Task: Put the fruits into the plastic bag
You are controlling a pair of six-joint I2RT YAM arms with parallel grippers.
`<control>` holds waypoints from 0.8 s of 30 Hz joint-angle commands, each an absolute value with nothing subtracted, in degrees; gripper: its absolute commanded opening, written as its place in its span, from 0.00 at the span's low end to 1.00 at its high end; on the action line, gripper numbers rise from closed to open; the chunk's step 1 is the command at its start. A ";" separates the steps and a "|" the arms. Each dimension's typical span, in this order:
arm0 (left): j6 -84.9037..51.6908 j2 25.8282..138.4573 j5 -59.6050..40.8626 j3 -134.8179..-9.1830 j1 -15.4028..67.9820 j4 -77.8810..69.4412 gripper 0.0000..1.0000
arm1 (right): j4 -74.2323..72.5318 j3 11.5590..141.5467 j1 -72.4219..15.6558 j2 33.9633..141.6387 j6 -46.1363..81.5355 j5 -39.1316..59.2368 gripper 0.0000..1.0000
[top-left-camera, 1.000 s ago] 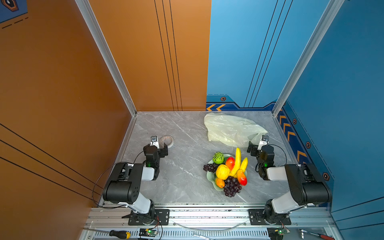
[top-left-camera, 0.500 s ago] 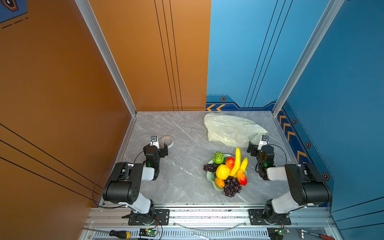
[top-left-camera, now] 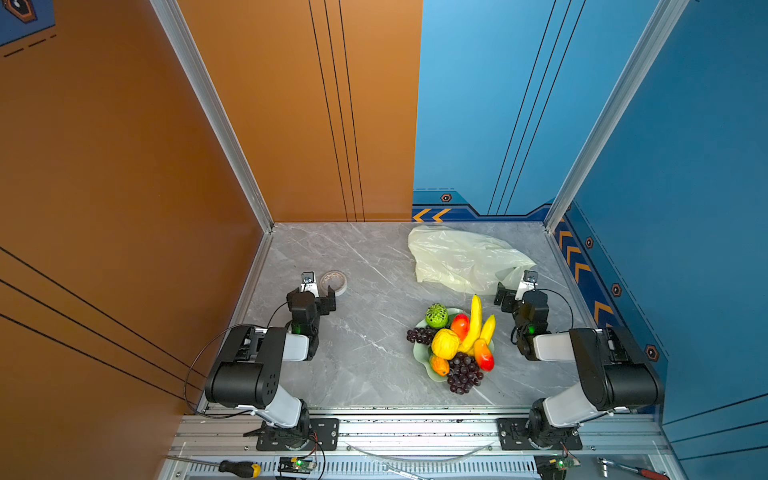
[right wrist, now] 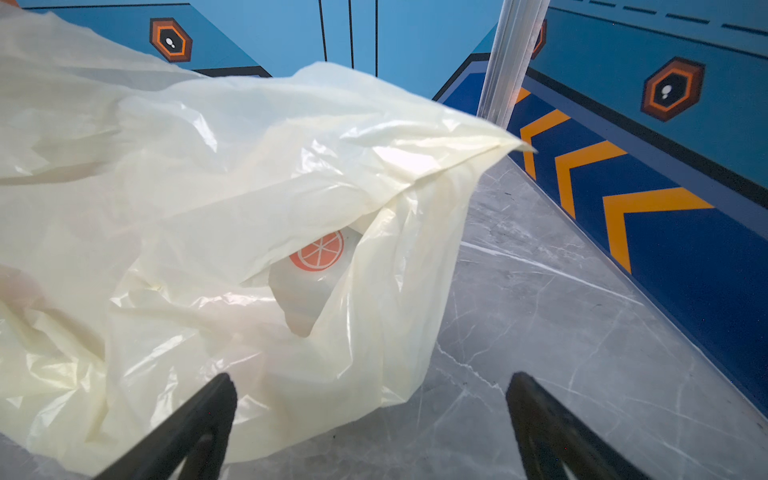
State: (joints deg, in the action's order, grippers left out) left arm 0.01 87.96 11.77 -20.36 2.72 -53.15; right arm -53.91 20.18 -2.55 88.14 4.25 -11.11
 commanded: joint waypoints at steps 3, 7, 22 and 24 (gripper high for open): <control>1.04 78.45 14.46 -20.29 3.75 -47.10 0.98 | -48.62 19.77 -3.31 80.52 4.47 -16.63 1.00; -4.88 68.31 18.83 -24.58 4.83 -30.67 0.98 | -34.74 22.13 -3.13 70.75 9.49 -20.43 1.00; -32.70 52.05 9.20 -48.08 8.20 24.79 0.98 | 33.52 51.13 4.36 50.11 40.19 -3.14 1.00; -34.53 52.47 4.92 -50.72 8.39 27.08 0.98 | 38.41 57.10 4.09 52.68 41.36 0.69 1.00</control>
State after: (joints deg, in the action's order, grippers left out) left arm -28.93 52.80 11.42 -47.16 8.01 17.91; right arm 22.74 50.65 4.40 50.52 36.80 -7.22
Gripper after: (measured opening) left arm 0.976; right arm 0.992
